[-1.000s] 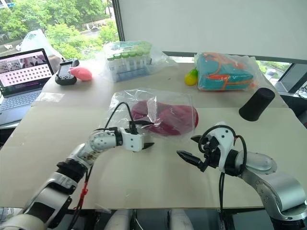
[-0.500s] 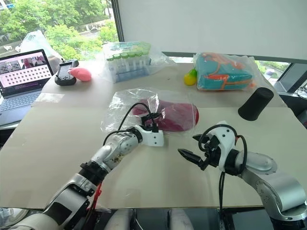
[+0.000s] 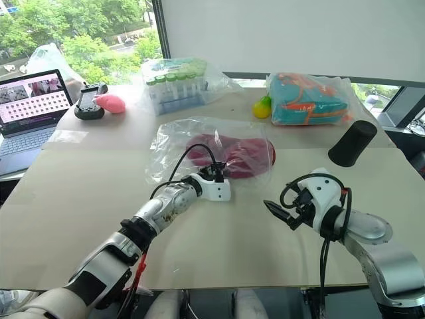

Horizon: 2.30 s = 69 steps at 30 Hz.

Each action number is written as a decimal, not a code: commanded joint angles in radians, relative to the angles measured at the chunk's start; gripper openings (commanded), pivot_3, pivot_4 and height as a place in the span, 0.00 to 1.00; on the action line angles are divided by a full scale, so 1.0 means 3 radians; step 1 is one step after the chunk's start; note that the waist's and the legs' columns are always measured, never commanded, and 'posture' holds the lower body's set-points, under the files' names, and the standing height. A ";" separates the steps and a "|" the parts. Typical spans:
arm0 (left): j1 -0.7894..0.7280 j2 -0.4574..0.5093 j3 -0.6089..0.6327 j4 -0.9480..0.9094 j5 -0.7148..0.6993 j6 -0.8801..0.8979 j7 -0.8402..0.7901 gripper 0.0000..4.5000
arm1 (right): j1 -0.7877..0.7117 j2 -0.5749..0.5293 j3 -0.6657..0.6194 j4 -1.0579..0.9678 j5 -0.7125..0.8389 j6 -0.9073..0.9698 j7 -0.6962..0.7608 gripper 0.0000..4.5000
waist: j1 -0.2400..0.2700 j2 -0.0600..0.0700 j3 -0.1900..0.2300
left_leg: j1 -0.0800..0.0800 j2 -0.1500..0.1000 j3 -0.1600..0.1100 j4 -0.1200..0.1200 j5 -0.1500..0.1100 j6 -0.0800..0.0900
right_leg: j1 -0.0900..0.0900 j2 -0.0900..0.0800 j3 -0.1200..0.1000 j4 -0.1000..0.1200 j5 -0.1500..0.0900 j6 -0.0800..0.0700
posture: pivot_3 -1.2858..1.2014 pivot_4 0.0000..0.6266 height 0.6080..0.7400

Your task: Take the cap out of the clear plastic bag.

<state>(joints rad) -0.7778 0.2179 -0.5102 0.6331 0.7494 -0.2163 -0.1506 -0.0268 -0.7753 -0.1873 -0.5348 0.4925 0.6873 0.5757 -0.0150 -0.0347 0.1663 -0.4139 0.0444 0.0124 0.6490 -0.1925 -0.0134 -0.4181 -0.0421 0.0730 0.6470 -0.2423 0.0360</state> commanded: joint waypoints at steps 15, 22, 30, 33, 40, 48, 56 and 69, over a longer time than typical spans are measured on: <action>-0.0086 0.1095 0.0030 0.0348 -0.0019 -0.1508 0.0588 0.00 | -0.0148 0.0167 0.0039 -0.0106 -0.0089 -0.0072 -0.0026 1.00 | -0.0127 0.0002 -0.0001 | 0.0036 0.0005 0.0001 -0.0016 -0.0001 0.0000 | 0.0030 0.0003 0.0003 -0.0009 -0.0002 0.0000 | 0.52 0.24 1.00; -0.0405 0.1790 -0.0113 0.1065 0.0357 -0.2851 0.1540 0.00 | -0.0193 0.0217 0.0053 -0.0112 -0.0092 -0.0063 -0.0033 1.00 | -0.0003 -0.0002 0.0001 | 0.0018 0.0000 0.0002 -0.0015 0.0000 -0.0001 | 0.0017 -0.0007 -0.0005 -0.0013 -0.0001 0.0002 | 0.52 0.24 1.00; -0.0944 0.1961 -0.1063 0.1218 0.1939 -0.3112 0.3706 0.00 | -0.0193 0.0270 0.0144 -0.0085 -0.0214 -0.0093 -0.0067 1.00 | 0.0104 -0.0005 0.0002 | -0.0016 -0.0004 0.0005 -0.0010 0.0000 -0.0002 | -0.0012 -0.0010 -0.0005 -0.0016 0.0014 -0.0007 | 0.52 0.24 1.00; -0.1151 0.1868 -0.1558 0.1356 0.2455 -0.2965 0.4474 0.00 | -0.0176 0.0292 0.0176 -0.0128 -0.0241 -0.0080 -0.0089 1.00 | 0.0098 -0.0006 0.0003 | -0.0019 -0.0004 0.0005 -0.0007 0.0000 -0.0002 | -0.0013 -0.0010 -0.0005 -0.0017 0.0007 0.0009 | 0.52 0.24 1.00; -0.1408 0.1563 -0.2576 0.2002 0.3244 -0.2383 0.5574 0.00 | -0.0122 0.0304 0.0205 -0.0198 -0.0286 -0.0037 -0.0120 1.00 | 0.0070 -0.0007 0.0004 | -0.0018 -0.0004 0.0006 -0.0008 0.0000 -0.0003 | -0.0018 -0.0008 -0.0003 -0.0014 0.0005 0.0012 | 0.52 0.24 1.00; -0.1469 0.1408 -0.2212 0.2463 0.2618 -0.2082 0.4725 0.00 | -0.0069 0.0333 0.0216 -0.0277 -0.0276 0.0005 -0.0172 1.00 | 0.0088 -0.0010 0.0005 | -0.0019 -0.0005 0.0006 -0.0004 0.0003 -0.0008 | -0.0018 -0.0009 -0.0004 -0.0010 0.0005 0.0012 | 0.52 0.24 1.00; -0.1393 0.1487 -0.1991 0.2437 0.2232 -0.2090 0.4145 0.67 | -0.0138 0.0337 0.0265 -0.0203 -0.0273 -0.0012 -0.0171 1.00 | 0.0084 -0.0010 0.0005 | -0.0020 -0.0005 0.0006 -0.0004 0.0005 -0.0010 | -0.0018 -0.0009 -0.0004 -0.0009 0.0005 0.0012 | 0.52 0.24 1.00; -0.1233 0.1983 -0.1697 0.2226 0.1779 -0.2704 0.3807 0.67 | -0.0326 0.0312 0.0323 -0.0083 -0.0230 -0.0017 -0.0027 1.00 | 0.0071 -0.0010 0.0005 | -0.0019 -0.0005 0.0005 -0.0001 0.0005 -0.0010 | -0.0018 -0.0009 -0.0004 -0.0005 0.0007 0.0009 | 0.52 0.24 1.00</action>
<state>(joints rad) -1.1474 0.7812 -1.0530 1.3215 1.3283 -0.9830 1.0056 -0.1040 -0.6748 -0.0836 -0.5476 0.4149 0.6884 0.5566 0.0063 -0.0376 0.1679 -0.4197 0.0430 0.0141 0.6488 -0.1910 -0.0166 -0.4234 -0.0448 0.0719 0.6457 -0.2400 0.0385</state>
